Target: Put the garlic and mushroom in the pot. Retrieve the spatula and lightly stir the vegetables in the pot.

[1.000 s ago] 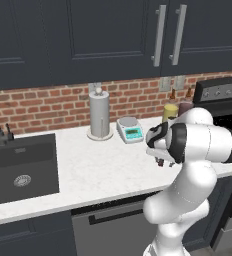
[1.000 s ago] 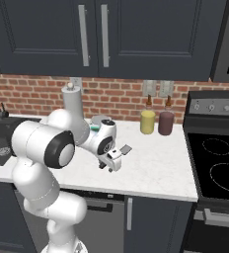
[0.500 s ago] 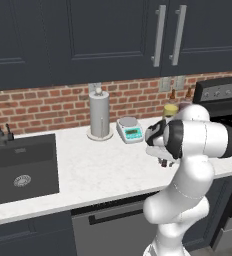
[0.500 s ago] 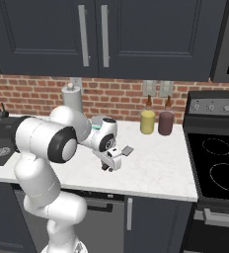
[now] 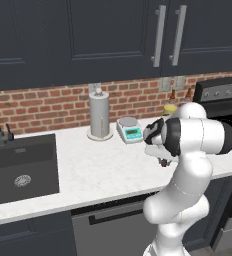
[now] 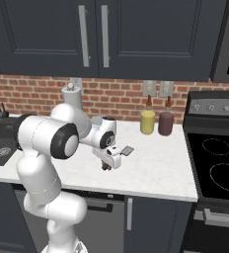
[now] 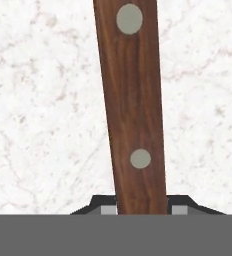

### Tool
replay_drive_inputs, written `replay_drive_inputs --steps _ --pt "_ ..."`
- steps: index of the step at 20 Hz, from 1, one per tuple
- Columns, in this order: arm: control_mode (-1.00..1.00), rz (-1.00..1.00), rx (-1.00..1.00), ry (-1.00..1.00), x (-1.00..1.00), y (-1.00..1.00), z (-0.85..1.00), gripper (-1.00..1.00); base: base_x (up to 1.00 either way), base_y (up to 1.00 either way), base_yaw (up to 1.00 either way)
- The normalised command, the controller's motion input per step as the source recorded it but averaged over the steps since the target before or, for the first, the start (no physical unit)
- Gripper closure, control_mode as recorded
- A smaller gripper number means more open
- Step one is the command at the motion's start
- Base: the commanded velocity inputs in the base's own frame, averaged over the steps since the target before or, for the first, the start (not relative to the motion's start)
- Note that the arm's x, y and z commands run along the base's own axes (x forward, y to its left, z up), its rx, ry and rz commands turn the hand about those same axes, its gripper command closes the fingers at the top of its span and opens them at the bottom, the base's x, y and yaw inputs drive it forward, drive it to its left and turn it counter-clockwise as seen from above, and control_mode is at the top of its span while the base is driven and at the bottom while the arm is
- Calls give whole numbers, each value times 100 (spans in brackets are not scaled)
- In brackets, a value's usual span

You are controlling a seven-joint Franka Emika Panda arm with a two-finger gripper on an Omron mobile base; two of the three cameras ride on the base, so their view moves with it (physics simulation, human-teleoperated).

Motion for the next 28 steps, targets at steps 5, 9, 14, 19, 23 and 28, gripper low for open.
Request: replay_drive_inputs --steps 5,9,14,19,23,28 --pt "-100 0 -19 0 0 -5 -53 100 0 0 0" --pt "-100 0 -14 0 0 -13 -68 100 0 0 0" --pt "-100 1 9 0 0 -36 -72 100 0 0 0" --pt "-100 7 22 0 0 -49 -56 100 0 0 0" --pt "-100 11 10 -19 -11 -39 -99 100 0 0 0" --pt "-100 9 1 -35 -30 -29 -97 100 0 0 0"
